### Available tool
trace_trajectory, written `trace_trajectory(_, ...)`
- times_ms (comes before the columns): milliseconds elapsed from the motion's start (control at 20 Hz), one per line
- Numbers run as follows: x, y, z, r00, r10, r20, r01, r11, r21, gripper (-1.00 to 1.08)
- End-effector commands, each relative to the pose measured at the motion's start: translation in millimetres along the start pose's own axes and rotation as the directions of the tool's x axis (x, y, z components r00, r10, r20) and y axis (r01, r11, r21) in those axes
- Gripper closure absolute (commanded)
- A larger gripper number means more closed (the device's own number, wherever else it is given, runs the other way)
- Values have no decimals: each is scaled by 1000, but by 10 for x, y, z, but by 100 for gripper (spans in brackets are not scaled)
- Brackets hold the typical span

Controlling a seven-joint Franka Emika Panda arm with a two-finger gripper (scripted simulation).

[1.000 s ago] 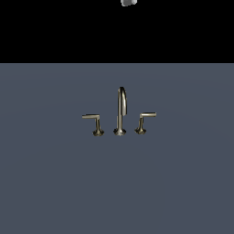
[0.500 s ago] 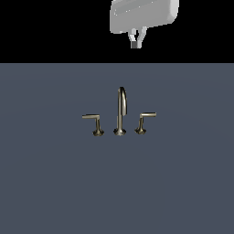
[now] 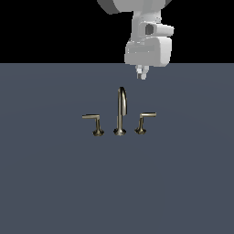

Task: Turn on the faucet by rotating a designated handle.

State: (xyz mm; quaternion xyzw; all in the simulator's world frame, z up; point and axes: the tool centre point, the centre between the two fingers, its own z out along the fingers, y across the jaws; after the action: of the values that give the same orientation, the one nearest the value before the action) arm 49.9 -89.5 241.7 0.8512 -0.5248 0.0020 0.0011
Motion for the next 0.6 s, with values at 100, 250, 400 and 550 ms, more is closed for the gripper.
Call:
trace_trajectory(100,210,-73,473,992,130,1,-130,992,0,108)
trace_trajectory(250,322,-96,766,979,206,2,-206,979,-1,108)
trace_trajectory(400,408,-103,1014,963,268,3,-268,963,-1,108)
trace_trajectory(550,471,-102,1214,949,316,3,-316,949,-1,108)
